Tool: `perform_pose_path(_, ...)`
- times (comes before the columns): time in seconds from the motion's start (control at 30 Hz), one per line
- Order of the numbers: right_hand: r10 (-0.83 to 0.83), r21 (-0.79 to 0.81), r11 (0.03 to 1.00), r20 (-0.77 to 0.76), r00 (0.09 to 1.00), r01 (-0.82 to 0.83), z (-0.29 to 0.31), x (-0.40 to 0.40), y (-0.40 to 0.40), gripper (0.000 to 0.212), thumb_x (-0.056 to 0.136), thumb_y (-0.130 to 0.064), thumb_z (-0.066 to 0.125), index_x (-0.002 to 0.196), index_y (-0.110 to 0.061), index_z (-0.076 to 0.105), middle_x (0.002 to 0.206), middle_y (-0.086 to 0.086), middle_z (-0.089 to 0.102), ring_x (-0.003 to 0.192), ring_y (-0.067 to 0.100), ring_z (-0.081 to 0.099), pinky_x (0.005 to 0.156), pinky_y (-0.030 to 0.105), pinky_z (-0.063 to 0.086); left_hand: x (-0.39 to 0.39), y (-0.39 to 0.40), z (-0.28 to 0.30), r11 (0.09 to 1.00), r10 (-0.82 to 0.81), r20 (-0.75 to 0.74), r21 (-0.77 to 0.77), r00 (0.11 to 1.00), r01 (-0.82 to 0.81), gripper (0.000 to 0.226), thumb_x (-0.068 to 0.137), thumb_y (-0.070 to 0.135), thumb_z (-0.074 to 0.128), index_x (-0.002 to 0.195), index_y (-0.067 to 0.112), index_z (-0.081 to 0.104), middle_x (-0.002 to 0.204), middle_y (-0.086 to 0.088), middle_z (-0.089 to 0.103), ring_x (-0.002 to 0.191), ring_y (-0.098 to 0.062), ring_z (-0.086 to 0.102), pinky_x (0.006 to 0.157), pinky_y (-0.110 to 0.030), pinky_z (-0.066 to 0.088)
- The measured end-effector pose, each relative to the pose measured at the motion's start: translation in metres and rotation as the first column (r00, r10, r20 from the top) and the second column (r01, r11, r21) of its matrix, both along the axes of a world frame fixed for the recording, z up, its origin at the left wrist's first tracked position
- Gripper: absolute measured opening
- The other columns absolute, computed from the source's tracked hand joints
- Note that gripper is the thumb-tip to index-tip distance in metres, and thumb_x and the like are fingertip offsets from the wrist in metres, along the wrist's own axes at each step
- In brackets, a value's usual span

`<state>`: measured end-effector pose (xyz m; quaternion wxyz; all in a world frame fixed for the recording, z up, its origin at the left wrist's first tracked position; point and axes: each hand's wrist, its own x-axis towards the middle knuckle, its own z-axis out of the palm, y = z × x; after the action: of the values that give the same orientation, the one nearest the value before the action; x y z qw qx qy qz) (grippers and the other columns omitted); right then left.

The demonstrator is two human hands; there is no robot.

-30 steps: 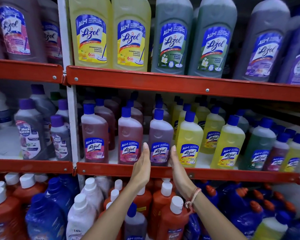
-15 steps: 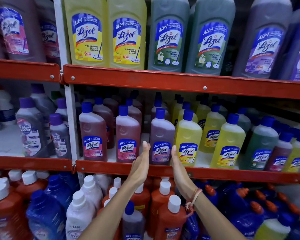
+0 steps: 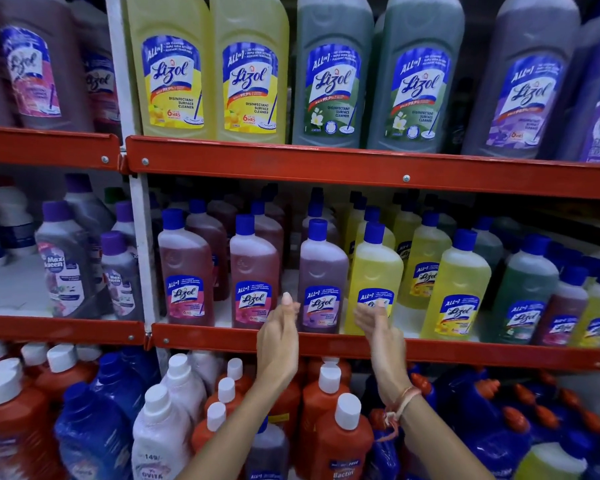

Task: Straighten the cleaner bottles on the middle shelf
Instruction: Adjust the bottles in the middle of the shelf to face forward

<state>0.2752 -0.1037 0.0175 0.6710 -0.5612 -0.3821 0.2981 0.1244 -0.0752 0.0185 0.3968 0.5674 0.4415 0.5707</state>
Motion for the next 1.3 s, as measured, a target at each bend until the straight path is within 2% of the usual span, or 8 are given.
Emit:
perform_pose_path(0.13,-0.218,0.007,0.976,-0.053,0.974,0.219,-0.006,0.02,-0.004,0.035,0.103,-0.044,0.039,0.101,-0.028,0.069,0.105,0.002,0.071,0.111,0.026,0.066,0.103,0.045,0.048,0.022,-0.012,-0.005,0.995,-0.074,-0.049,0.058,0.996,0.077,0.057,0.088,0.067,0.027,0.096,0.027,0.067,0.101,0.003,0.073,0.099,-0.01,0.066,0.096,-0.04,0.049)
perform_pose_path(0.27,-0.164,-0.039,0.986,-0.06,0.985,0.162,-0.006,0.035,-0.002,0.05,0.102,-0.051,0.036,0.141,-0.023,0.052,0.139,0.006,0.058,0.129,0.024,0.052,0.11,0.042,0.039,0.056,-0.023,0.005,0.955,-0.295,-0.137,-0.051,0.946,0.291,0.075,0.085,0.073,0.019,0.14,0.029,0.044,0.143,0.009,0.048,0.134,-0.01,0.041,0.116,-0.035,0.026)
perform_pose_path(0.37,-0.093,-0.037,0.995,-0.004,0.996,0.093,-0.005,0.037,-0.001,0.058,0.101,-0.055,0.033,0.148,-0.025,0.044,0.152,0.002,0.049,0.142,0.022,0.044,0.119,0.044,0.033,0.073,-0.027,0.007,0.935,-0.351,-0.151,-0.106,0.924,0.338,0.074,0.086,0.07,0.015,0.149,0.031,0.024,0.147,0.016,0.034,0.139,-0.007,0.028,0.115,-0.026,0.017)
perform_pose_path(0.53,0.041,-0.035,0.999,-0.01,0.999,-0.041,-0.001,0.041,-0.001,0.06,0.099,-0.06,0.03,0.145,-0.026,0.05,0.133,-0.01,0.063,0.116,-0.001,0.059,0.1,0.022,0.042,0.085,-0.017,0.008,0.926,-0.331,-0.02,-0.202,0.943,0.32,0.091,0.063,0.095,0.011,0.128,0.046,0.051,0.133,0.009,0.059,0.125,-0.01,0.05,0.112,-0.042,0.034)
perform_pose_path(0.6,0.051,-0.038,0.998,-0.002,0.999,-0.051,-0.002,0.044,-0.001,0.069,0.095,-0.068,0.03,0.148,-0.028,0.047,0.14,-0.009,0.06,0.126,0.004,0.056,0.109,0.027,0.04,0.079,-0.013,0.012,0.906,-0.364,0.03,-0.221,0.931,0.361,0.086,0.055,0.099,0.011,0.114,0.055,0.055,0.128,0.013,0.059,0.124,-0.01,0.051,0.112,-0.042,0.033)
perform_pose_path(0.73,0.049,-0.05,0.998,-0.008,0.999,-0.049,-0.002,0.052,-0.003,0.062,0.095,-0.068,0.028,0.144,-0.034,0.047,0.141,-0.018,0.054,0.136,0.009,0.046,0.118,0.033,0.03,0.075,-0.005,0.013,0.879,-0.413,0.025,-0.248,0.91,0.406,0.113,0.045,0.102,0.01,0.136,0.043,0.043,0.144,0.002,0.049,0.135,-0.019,0.041,0.116,-0.049,0.026)
perform_pose_path(1.07,0.058,-0.052,0.997,0.044,0.997,-0.056,-0.005,0.074,-0.008,0.068,0.09,-0.071,0.027,0.146,-0.036,0.041,0.129,-0.017,0.05,0.125,0.007,0.047,0.111,0.031,0.032,0.075,-0.008,0.021,0.858,-0.47,-0.04,-0.256,0.881,0.446,0.096,0.067,0.081,0.007,0.142,0.031,0.038,0.152,-0.008,0.038,0.139,-0.024,0.035,0.117,-0.042,0.025)
perform_pose_path(1.3,0.107,-0.074,0.992,0.071,0.992,-0.101,-0.002,0.072,-0.014,0.044,0.09,-0.071,0.033,0.129,-0.052,0.044,0.127,-0.026,0.052,0.126,0.007,0.05,0.113,0.033,0.031,0.074,-0.012,0.02,0.858,-0.475,-0.022,-0.232,0.88,0.457,0.096,0.068,0.076,0.007,0.145,0.026,0.033,0.153,-0.009,0.036,0.14,-0.022,0.033,0.114,-0.036,0.025)
